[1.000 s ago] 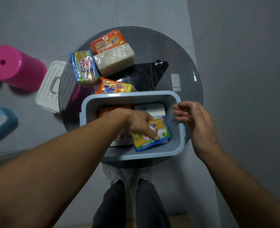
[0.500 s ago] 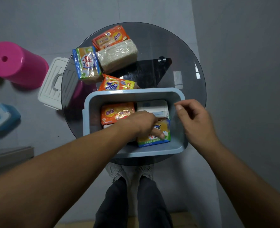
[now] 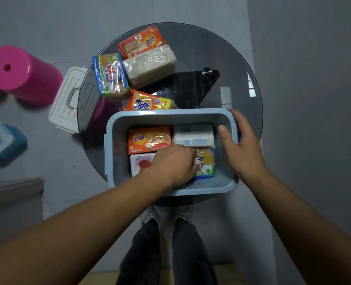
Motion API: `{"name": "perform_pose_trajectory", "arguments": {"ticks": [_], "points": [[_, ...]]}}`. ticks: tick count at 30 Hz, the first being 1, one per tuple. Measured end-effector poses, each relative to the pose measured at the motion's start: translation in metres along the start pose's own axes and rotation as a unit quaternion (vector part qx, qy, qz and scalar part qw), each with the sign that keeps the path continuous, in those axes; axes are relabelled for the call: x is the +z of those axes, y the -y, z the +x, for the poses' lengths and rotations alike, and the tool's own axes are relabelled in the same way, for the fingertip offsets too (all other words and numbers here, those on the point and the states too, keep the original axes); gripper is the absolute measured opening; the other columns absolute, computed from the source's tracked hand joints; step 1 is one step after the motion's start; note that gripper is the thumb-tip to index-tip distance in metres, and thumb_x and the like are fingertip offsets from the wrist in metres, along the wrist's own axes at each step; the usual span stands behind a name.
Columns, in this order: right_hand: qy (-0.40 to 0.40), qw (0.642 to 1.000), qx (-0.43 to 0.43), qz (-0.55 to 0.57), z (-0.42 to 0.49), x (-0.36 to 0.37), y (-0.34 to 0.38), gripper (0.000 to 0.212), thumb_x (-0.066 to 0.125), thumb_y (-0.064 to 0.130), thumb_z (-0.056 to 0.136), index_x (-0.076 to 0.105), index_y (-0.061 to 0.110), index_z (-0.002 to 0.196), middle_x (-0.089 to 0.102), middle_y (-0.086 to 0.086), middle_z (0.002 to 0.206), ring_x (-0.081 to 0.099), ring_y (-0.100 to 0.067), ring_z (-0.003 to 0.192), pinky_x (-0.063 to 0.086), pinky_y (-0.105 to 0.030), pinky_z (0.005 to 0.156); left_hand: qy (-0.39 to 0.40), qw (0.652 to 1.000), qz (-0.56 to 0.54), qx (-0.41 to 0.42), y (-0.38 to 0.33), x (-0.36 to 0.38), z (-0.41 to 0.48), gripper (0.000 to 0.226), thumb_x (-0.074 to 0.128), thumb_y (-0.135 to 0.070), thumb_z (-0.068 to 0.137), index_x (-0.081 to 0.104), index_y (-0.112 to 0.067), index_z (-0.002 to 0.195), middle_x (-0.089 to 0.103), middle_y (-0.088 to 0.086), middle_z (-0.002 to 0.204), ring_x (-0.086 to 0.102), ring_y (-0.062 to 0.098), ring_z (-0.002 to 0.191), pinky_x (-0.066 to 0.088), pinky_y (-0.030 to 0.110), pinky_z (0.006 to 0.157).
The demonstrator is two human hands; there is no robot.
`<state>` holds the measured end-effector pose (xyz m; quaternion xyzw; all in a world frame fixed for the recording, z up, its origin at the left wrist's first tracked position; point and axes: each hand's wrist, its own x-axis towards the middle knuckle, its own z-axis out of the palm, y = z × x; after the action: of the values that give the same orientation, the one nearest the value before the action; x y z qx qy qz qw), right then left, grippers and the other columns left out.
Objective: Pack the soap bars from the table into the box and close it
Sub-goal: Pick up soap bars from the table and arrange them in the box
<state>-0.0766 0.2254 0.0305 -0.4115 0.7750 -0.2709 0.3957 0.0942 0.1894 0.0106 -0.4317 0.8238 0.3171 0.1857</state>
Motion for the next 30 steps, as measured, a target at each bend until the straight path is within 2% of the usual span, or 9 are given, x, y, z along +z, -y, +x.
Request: {"name": "perform_pose_trajectory", "arguments": {"ticks": [3, 6, 9, 11, 13, 15, 18, 23, 30], "points": [[0.024, 0.999, 0.014, 0.019, 0.001, 0.002, -0.002, 0.053, 0.050, 0.041, 0.099, 0.034, 0.040, 0.149, 0.053, 0.035, 0.113, 0.053, 0.022, 0.100, 0.041, -0.005, 0.081, 0.037, 0.999, -0.013, -0.015, -0.004, -0.002, 0.005, 0.035, 0.054, -0.040, 0.097, 0.063, -0.024, 0.127, 0.071, 0.005, 0.117, 0.065, 0.027, 0.102, 0.056, 0.039, 0.081], [0.020, 0.999, 0.028, 0.021, 0.001, 0.004, 0.001, 0.051, 0.046, 0.041, 0.102, 0.032, 0.040, 0.150, 0.055, 0.027, 0.114, 0.054, 0.022, 0.095, 0.037, 0.004, 0.070, 0.076, 0.995, -0.058, -0.013, -0.002, -0.002, 0.013, 0.042, 0.055, -0.037, 0.099, 0.058, -0.022, 0.138, 0.069, 0.006, 0.127, 0.062, 0.027, 0.111, 0.053, 0.040, 0.091], [0.010, 0.999, 0.028, 0.015, 0.002, 0.007, 0.001, 0.050, 0.043, 0.043, 0.102, 0.031, 0.041, 0.150, 0.057, 0.009, 0.133, 0.056, -0.006, 0.111, 0.039, -0.014, 0.085, 0.099, 0.990, -0.103, -0.007, 0.005, 0.000, 0.017, 0.043, 0.054, -0.034, 0.100, 0.053, -0.023, 0.142, 0.069, 0.007, 0.127, 0.062, 0.026, 0.108, 0.052, 0.039, 0.090], [0.012, 0.999, 0.029, 0.014, 0.002, 0.008, 0.000, 0.049, 0.041, 0.044, 0.102, 0.030, 0.041, 0.150, 0.056, 0.006, 0.138, 0.053, -0.012, 0.118, 0.038, -0.024, 0.091, 0.123, 0.984, -0.127, -0.008, 0.007, 0.000, 0.019, 0.046, 0.052, -0.031, 0.101, 0.045, -0.023, 0.146, 0.068, 0.006, 0.124, 0.061, 0.024, 0.103, 0.051, 0.038, 0.085], [0.014, 0.999, 0.031, 0.015, 0.002, 0.008, -0.002, 0.049, 0.040, 0.044, 0.102, 0.030, 0.041, 0.150, 0.055, 0.007, 0.137, 0.053, -0.011, 0.116, 0.039, -0.020, 0.088, 0.139, 0.987, -0.076, -0.003, 0.003, -0.005, 0.019, 0.049, 0.053, -0.030, 0.100, 0.041, -0.022, 0.146, 0.067, 0.007, 0.120, 0.061, 0.025, 0.100, 0.048, 0.036, 0.076], [0.016, 0.999, 0.031, 0.018, 0.002, 0.007, -0.003, 0.049, 0.040, 0.043, 0.103, 0.030, 0.041, 0.151, 0.054, 0.011, 0.132, 0.053, -0.007, 0.113, 0.037, -0.013, 0.082, 0.106, 0.993, 0.045, 0.005, -0.007, -0.010, 0.017, 0.039, 0.056, -0.028, 0.098, 0.050, -0.019, 0.135, 0.068, 0.009, 0.118, 0.064, 0.028, 0.102, 0.044, 0.036, 0.071], [0.019, 0.999, 0.032, 0.021, 0.003, 0.006, -0.003, 0.049, 0.040, 0.043, 0.103, 0.030, 0.041, 0.151, 0.053, 0.014, 0.128, 0.053, -0.005, 0.112, 0.039, -0.021, 0.089, 0.040, 0.991, 0.124, -0.018, -0.020, -0.016, 0.014, 0.024, 0.057, -0.018, 0.096, 0.063, -0.017, 0.120, 0.070, 0.009, 0.113, 0.067, 0.030, 0.101, 0.044, 0.036, 0.072], [0.022, 0.999, 0.028, 0.018, 0.003, 0.006, -0.003, 0.049, 0.040, 0.042, 0.103, 0.029, 0.041, 0.151, 0.054, 0.011, 0.130, 0.054, -0.008, 0.112, 0.041, -0.027, 0.090, 0.011, 0.992, 0.108, -0.068, -0.014, -0.019, 0.013, 0.025, 0.056, -0.013, 0.095, 0.066, -0.017, 0.118, 0.070, 0.009, 0.112, 0.067, 0.030, 0.101, 0.049, 0.036, 0.078], [0.028, 0.998, 0.034, -0.053, 0.008, -0.006, 0.015, 0.052, 0.040, 0.045, 0.101, 0.034, 0.033, 0.151, 0.044, -0.001, 0.148, 0.046, -0.012, 0.124, 0.041, -0.037, 0.103, -0.010, 0.998, -0.010, -0.063, -0.005, -0.042, -0.004, 0.031, 0.059, -0.030, 0.097, 0.064, -0.018, 0.125, 0.061, 0.007, 0.120, 0.059, 0.025, 0.109, 0.052, 0.039, 0.089]]}}
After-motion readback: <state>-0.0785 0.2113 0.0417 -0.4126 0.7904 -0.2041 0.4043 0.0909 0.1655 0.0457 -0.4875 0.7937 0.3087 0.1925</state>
